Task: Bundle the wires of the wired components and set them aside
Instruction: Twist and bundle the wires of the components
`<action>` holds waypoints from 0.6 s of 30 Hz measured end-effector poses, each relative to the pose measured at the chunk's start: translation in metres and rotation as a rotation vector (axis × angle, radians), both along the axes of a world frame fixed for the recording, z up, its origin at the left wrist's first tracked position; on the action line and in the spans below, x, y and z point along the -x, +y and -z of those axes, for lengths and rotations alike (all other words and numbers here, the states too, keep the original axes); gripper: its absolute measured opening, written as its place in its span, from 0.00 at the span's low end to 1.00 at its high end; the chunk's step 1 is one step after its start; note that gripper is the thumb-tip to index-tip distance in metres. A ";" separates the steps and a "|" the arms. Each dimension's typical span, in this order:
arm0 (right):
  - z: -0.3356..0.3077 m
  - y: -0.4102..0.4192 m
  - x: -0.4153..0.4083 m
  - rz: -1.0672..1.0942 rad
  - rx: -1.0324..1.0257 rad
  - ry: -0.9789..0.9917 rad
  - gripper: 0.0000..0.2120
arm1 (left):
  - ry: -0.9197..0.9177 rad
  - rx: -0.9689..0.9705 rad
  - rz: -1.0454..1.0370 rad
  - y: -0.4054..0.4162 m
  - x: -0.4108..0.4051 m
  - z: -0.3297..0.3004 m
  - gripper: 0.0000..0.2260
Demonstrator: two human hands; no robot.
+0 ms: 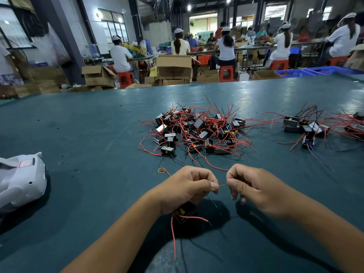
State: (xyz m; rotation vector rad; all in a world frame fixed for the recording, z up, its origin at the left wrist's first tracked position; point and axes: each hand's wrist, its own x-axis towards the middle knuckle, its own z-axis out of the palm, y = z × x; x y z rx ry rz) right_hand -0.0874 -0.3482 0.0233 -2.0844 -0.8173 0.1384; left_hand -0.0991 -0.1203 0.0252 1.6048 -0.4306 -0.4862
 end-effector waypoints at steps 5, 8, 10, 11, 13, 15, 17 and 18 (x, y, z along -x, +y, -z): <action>-0.006 -0.003 0.000 0.141 -0.087 -0.149 0.06 | 0.037 0.049 -0.071 0.001 -0.004 0.001 0.07; -0.008 0.003 0.010 0.130 -0.086 -0.406 0.07 | 0.050 0.091 -0.089 -0.002 -0.004 0.003 0.08; -0.007 0.009 0.019 0.065 -0.035 -0.527 0.08 | 0.057 0.105 -0.090 -0.004 -0.003 0.005 0.08; -0.007 0.011 0.022 0.046 -0.005 -0.572 0.10 | 0.057 0.100 -0.093 -0.004 -0.003 0.005 0.07; -0.006 0.013 0.024 0.034 0.022 -0.622 0.12 | 0.053 0.096 -0.097 -0.005 -0.003 0.004 0.07; -0.007 0.014 0.026 0.027 0.021 -0.659 0.13 | 0.052 0.097 -0.097 -0.005 -0.002 0.004 0.07; -0.009 0.015 0.027 0.027 0.021 -0.688 0.13 | 0.054 0.092 -0.088 -0.005 -0.002 0.004 0.10; -0.009 0.016 0.028 0.030 0.021 -0.704 0.12 | 0.056 0.090 -0.081 -0.005 -0.001 0.005 0.11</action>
